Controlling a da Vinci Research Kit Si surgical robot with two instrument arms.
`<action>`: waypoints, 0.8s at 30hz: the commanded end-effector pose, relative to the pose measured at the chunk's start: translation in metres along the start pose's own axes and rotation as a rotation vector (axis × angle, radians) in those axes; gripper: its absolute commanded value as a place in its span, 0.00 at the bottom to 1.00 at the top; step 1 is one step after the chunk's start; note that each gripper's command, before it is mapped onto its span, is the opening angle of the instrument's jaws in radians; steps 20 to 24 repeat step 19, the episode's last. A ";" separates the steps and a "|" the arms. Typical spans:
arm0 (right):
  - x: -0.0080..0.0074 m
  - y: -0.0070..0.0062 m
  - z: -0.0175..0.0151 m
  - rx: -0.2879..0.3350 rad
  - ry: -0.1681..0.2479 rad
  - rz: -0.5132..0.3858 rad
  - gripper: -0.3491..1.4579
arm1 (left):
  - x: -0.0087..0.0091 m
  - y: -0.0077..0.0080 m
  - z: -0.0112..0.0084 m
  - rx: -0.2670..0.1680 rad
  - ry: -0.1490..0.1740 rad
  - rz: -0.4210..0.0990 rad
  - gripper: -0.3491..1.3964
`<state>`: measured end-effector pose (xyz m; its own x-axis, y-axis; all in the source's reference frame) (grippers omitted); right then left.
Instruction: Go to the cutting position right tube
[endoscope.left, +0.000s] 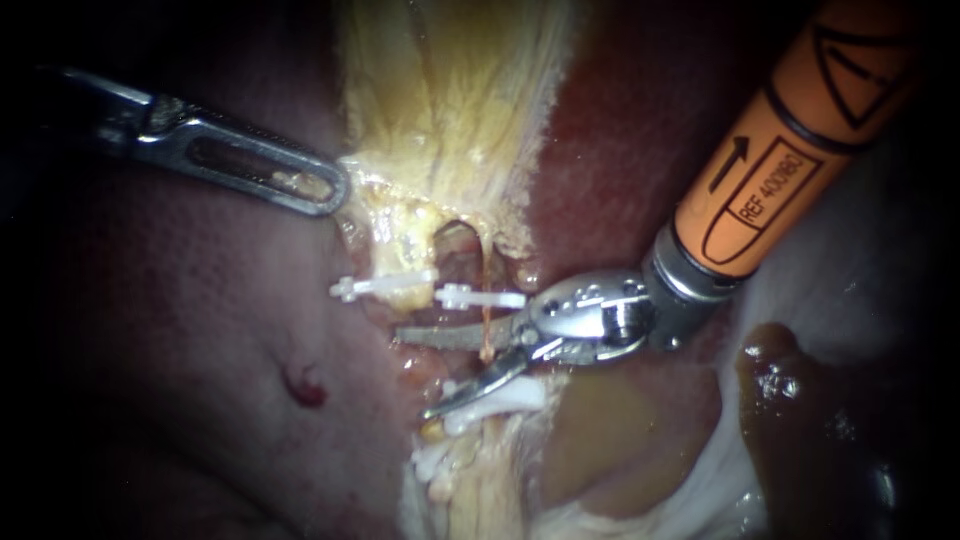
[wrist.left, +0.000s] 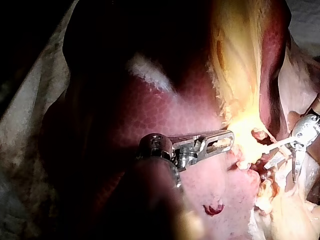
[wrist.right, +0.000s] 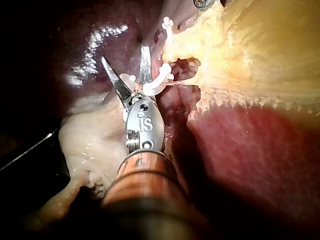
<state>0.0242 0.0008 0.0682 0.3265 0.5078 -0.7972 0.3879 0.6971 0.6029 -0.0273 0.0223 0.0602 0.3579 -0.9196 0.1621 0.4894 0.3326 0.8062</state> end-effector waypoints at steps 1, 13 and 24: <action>-0.0001 0.0000 0.0000 -0.001 -0.001 0.006 0.86 | 0.0000 0.0000 0.0000 0.000 0.000 0.000 0.00; -0.0002 0.0000 0.0001 -0.001 -0.001 0.017 0.87 | 0.0000 0.0000 0.0000 0.000 0.000 0.000 0.00; -0.0002 0.0000 0.0001 -0.001 -0.001 0.023 0.87 | -0.0001 0.0000 0.0001 0.000 0.000 0.000 0.00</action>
